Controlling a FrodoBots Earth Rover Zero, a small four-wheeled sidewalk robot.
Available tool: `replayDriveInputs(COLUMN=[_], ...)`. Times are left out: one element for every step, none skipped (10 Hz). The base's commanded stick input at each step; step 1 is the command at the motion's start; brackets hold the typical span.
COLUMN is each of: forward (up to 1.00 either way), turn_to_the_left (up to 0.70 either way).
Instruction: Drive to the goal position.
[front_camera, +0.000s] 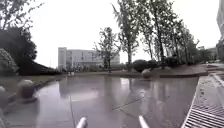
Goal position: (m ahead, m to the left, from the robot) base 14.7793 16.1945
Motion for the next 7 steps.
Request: replayDriveInputs(forward=[0.7, 0.7, 0.7, 0.7, 0.7, 0.7, 0.7], turn_to_the_left=[0.0, 0.0, 0.0, 0.0, 0.0, 0.0, 0.07])
